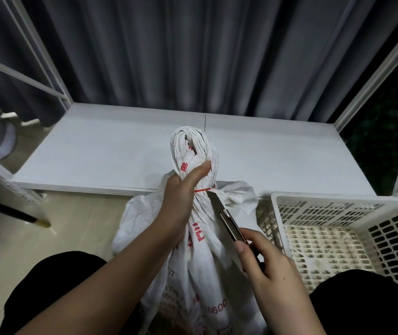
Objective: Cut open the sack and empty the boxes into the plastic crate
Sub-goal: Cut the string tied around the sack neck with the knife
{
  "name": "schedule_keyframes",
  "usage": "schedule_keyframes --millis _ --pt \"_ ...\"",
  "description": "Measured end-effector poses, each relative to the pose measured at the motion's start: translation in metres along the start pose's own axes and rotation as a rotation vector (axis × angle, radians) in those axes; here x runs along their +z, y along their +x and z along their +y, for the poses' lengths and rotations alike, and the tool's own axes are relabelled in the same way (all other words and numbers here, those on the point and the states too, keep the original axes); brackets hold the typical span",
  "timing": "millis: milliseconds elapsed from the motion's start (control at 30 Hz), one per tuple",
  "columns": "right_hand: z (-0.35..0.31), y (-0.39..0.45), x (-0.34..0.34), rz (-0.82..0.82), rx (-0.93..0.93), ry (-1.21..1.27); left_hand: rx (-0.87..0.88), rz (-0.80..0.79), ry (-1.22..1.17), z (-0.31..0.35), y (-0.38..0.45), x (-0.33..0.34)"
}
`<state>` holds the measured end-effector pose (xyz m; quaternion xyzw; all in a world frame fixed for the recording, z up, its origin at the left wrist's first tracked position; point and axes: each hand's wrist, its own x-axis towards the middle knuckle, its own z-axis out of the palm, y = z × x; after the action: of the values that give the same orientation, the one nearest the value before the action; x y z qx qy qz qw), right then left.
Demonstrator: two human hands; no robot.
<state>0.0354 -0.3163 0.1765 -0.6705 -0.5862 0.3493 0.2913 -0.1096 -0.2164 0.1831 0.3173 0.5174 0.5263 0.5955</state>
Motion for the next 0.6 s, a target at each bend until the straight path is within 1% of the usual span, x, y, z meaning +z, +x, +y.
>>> schedule_keyframes --millis 133,267,367,600 --pt "0.0 0.0 -0.003 -0.001 -0.015 -0.04 -0.007 -0.003 -0.005 -0.002 0.001 0.0" --pt "0.001 0.001 0.0 0.006 -0.025 -0.015 -0.016 0.0 -0.019 -0.005 0.004 0.0" --pt "0.002 -0.001 0.009 -0.001 0.011 0.071 -0.024 0.011 -0.021 -0.007 0.005 -0.001" --pt "0.007 -0.005 0.043 0.072 0.034 0.34 -0.024 -0.004 -0.007 -0.012 0.006 0.0"
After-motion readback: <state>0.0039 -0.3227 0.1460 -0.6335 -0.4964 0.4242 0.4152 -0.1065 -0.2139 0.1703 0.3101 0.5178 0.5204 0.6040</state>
